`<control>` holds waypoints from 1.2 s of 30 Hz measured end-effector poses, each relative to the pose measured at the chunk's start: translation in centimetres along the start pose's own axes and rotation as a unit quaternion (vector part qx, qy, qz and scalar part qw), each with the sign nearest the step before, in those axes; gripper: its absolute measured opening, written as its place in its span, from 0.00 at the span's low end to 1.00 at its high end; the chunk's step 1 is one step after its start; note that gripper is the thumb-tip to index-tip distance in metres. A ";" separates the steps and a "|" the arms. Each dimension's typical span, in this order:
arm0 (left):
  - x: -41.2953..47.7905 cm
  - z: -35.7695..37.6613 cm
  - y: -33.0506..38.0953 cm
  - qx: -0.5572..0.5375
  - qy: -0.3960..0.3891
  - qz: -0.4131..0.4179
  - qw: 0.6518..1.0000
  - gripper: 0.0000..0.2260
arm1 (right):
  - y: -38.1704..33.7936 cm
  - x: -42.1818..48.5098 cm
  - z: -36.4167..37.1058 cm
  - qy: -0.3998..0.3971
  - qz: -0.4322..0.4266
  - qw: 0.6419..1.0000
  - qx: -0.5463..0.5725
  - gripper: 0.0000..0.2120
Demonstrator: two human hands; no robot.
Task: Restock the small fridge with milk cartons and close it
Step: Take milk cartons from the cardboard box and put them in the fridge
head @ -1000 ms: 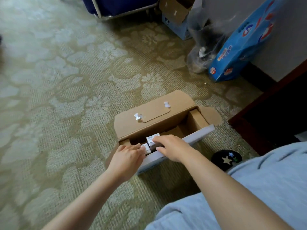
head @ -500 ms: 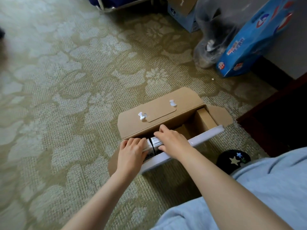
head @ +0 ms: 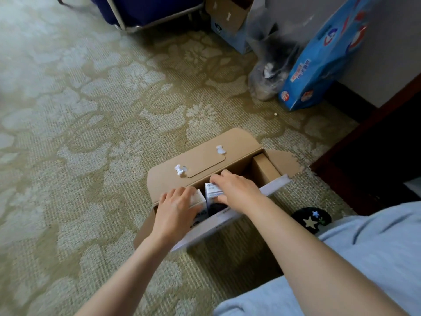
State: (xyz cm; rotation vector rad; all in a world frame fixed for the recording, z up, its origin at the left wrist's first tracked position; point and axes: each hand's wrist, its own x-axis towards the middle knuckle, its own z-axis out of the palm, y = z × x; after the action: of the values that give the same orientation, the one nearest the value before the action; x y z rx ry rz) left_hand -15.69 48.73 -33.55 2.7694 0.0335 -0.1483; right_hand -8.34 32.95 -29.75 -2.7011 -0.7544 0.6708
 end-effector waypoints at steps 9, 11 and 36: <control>3.4 -7.1 6.1 -0.003 0.068 0.146 0.987 0.21 | 1.8 -5.4 -9.0 0.080 0.026 0.996 -0.016 0.20; 4.1 -8.8 8.3 0.005 0.075 0.182 0.980 0.24 | 2.6 -7.2 -10.9 0.098 0.037 0.994 -0.036 0.18; 8.6 -11.7 47.1 0.084 0.007 0.594 0.800 0.20 | 20.0 -35.9 -22.4 0.269 0.320 0.909 -0.012 0.11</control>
State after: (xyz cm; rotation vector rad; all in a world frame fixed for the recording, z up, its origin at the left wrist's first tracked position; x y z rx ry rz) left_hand -3.97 9.04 -6.80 2.3955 -1.7119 0.2141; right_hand -16.06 -5.78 -4.61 -2.9258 0.2744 -0.0057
